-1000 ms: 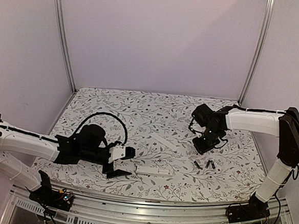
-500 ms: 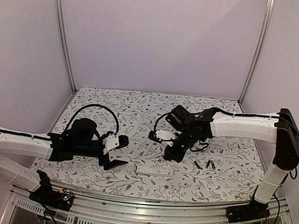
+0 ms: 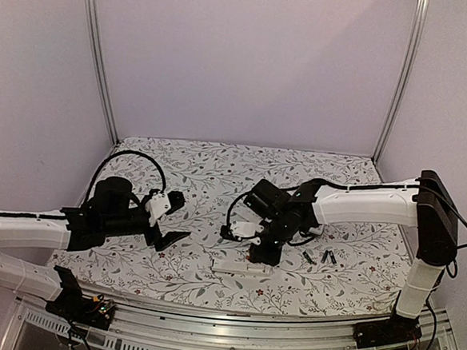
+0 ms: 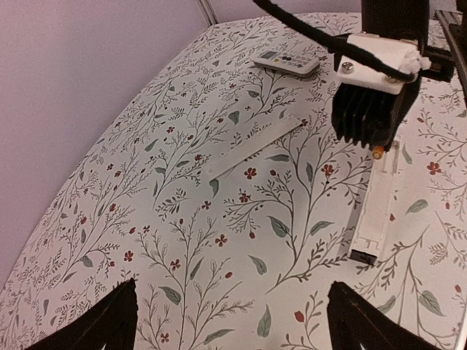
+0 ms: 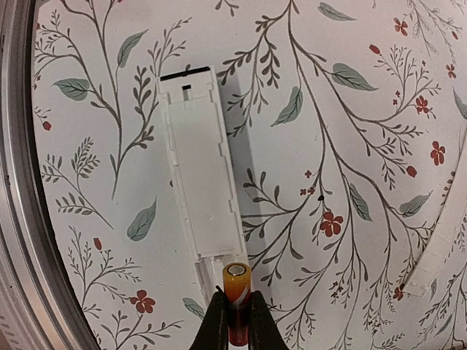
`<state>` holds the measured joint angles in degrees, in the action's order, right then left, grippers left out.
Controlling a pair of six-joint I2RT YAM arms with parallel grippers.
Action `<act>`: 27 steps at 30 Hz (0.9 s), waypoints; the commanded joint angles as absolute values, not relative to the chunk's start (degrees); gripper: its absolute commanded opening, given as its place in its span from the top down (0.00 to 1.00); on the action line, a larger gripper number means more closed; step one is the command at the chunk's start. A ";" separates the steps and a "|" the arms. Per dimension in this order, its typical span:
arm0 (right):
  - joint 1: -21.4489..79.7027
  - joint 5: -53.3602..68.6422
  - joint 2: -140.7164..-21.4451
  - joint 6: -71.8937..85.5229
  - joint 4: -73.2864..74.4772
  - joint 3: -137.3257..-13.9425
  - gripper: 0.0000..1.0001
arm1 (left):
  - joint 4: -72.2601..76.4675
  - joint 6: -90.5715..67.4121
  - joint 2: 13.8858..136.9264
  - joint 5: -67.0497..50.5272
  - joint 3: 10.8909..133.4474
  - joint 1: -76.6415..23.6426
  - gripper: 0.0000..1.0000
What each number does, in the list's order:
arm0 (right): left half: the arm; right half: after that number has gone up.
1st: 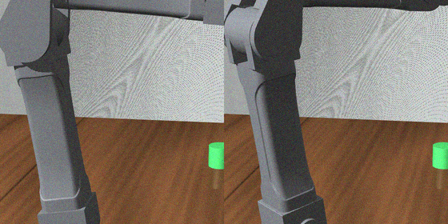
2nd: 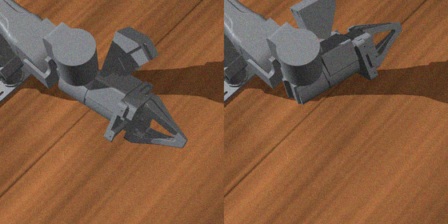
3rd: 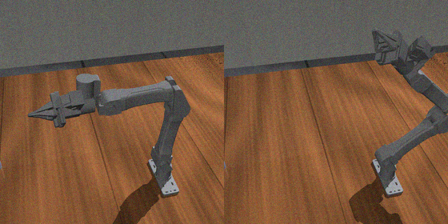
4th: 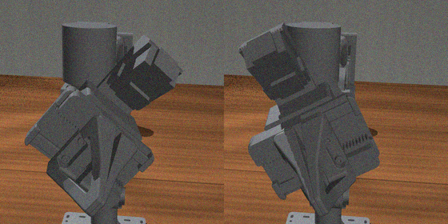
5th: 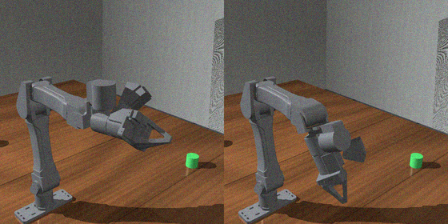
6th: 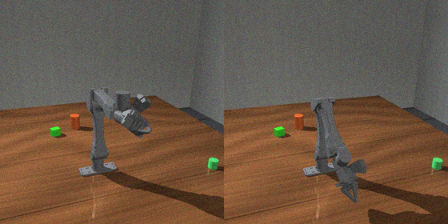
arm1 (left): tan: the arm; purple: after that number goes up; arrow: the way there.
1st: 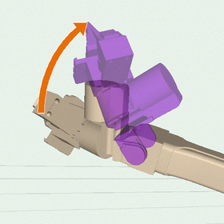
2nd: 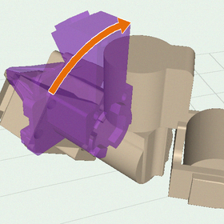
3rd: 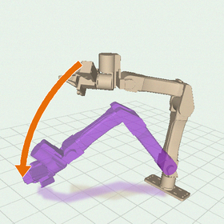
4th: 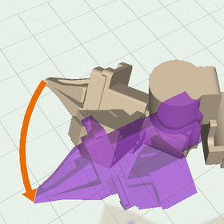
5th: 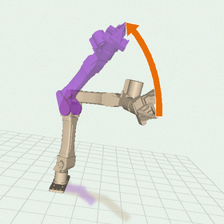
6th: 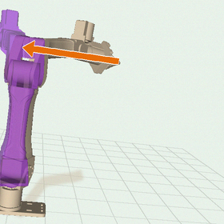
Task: Load the batteries into the remote control
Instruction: Load the battery into the battery compartment.
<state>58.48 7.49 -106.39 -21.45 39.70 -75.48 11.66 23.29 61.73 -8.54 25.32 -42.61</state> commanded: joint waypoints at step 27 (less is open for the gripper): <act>60.73 1.42 -107.40 -25.73 38.73 -73.27 0.94 | 14.20 23.58 60.13 -8.09 24.26 -41.01 0.08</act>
<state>60.36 2.90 -107.96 -25.02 39.72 -73.76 13.45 23.35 60.45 -8.29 25.10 -41.82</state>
